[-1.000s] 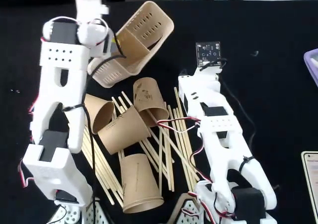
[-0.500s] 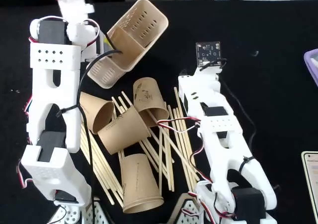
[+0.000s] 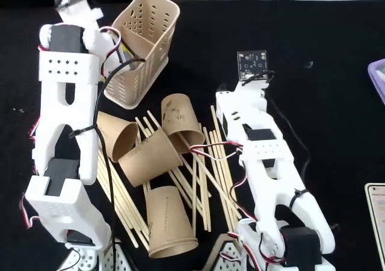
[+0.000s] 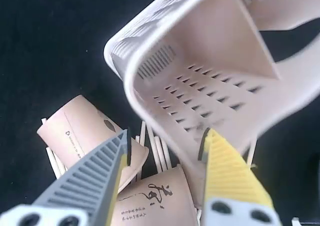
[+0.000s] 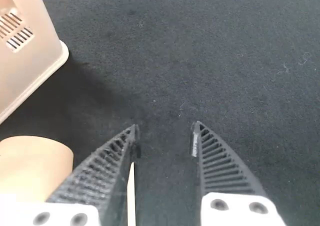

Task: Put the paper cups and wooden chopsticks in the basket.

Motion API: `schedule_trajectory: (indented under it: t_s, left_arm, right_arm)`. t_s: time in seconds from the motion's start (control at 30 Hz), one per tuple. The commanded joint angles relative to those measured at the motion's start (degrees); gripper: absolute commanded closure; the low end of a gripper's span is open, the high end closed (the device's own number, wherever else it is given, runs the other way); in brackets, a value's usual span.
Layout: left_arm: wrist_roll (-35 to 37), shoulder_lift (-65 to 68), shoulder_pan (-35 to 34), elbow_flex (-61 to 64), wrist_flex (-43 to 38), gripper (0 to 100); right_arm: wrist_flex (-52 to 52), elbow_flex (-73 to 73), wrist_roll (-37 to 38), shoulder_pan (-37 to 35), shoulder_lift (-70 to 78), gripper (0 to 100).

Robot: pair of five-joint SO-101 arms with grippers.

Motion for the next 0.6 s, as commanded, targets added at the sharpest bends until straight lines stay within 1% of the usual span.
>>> schedule_trajectory:
  t_s: [0.0,0.07,0.1,0.17,0.23,0.43,0.57]
  left_arm:
    - [-2.5,-2.6,-1.1,2.4,-5.9,85]
    - [-5.3,-2.4,-1.1,2.3,-8.5,96]
    - [-6.9,-2.3,-1.2,2.3,-10.0,98]
    - [-9.6,-2.6,-1.4,2.4,-11.7,95]
    - [-11.9,-2.6,-1.4,2.2,-13.3,97]
    - [-21.5,-2.1,-1.4,2.2,-14.5,97]
    - [-22.6,-2.3,-2.2,2.0,-14.5,97]
  right_arm:
    - [-1.1,-3.4,-0.3,0.7,0.5,81.9]
    - [-1.1,-3.4,-0.3,0.7,0.5,81.9]
    - [-1.1,-3.4,-0.3,0.7,0.5,81.9]
    - [-1.1,-3.4,-0.3,0.7,0.5,81.9]
    - [-1.1,-3.4,-0.3,0.7,0.5,81.9]
    - [-1.1,-3.4,-0.3,0.7,0.5,81.9]
    - [-1.1,-3.4,-0.3,0.7,0.5,81.9]
